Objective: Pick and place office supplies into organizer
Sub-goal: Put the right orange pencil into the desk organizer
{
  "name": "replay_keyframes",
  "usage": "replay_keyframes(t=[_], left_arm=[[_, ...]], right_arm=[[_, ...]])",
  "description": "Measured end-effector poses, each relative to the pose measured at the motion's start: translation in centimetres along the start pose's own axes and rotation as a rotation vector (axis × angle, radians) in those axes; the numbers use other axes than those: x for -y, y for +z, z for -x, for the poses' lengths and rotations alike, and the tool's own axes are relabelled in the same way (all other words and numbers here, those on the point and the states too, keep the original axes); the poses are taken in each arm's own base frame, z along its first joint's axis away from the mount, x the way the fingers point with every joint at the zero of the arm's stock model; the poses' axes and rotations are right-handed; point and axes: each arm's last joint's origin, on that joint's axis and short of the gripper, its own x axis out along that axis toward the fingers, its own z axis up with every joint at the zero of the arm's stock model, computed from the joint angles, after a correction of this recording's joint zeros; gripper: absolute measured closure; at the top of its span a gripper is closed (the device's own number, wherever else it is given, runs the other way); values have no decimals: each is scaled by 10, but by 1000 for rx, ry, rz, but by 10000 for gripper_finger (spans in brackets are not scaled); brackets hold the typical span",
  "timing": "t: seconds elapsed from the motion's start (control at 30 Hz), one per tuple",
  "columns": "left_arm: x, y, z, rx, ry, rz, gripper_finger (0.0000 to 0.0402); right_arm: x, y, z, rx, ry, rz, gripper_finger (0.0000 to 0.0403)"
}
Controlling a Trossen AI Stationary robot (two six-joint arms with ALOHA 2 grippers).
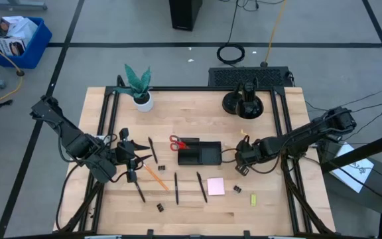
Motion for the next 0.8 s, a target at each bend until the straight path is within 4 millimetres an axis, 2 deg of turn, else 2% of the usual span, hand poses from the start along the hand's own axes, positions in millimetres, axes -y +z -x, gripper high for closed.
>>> replay_keyframes(t=[0.8], left_arm=[[0, 0, 0, 0, 1, -4, 275]], right_arm=[[12, -1, 30, 59, 83, -43, 381]])
